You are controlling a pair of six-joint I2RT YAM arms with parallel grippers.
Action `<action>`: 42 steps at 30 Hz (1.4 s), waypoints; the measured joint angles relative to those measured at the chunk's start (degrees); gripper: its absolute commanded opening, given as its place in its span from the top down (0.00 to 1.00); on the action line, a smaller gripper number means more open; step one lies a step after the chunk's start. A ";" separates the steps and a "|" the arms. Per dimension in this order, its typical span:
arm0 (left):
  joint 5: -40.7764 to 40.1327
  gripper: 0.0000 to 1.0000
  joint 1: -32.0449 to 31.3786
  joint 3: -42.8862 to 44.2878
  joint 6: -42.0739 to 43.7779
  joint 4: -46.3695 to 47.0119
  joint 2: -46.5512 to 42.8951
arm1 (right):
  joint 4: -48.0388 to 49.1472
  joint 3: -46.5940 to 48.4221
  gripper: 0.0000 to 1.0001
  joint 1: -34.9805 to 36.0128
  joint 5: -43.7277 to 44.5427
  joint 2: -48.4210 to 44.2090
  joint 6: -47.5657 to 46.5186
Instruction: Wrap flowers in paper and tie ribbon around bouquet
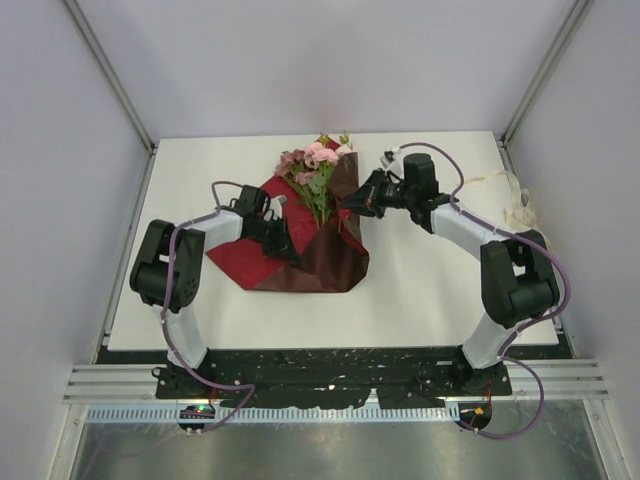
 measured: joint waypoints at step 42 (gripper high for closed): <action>6.71 0.00 11.28 -3.58 -30.40 40.72 2.75 | 38.93 0.07 0.68 10.05 2.19 23.96 20.39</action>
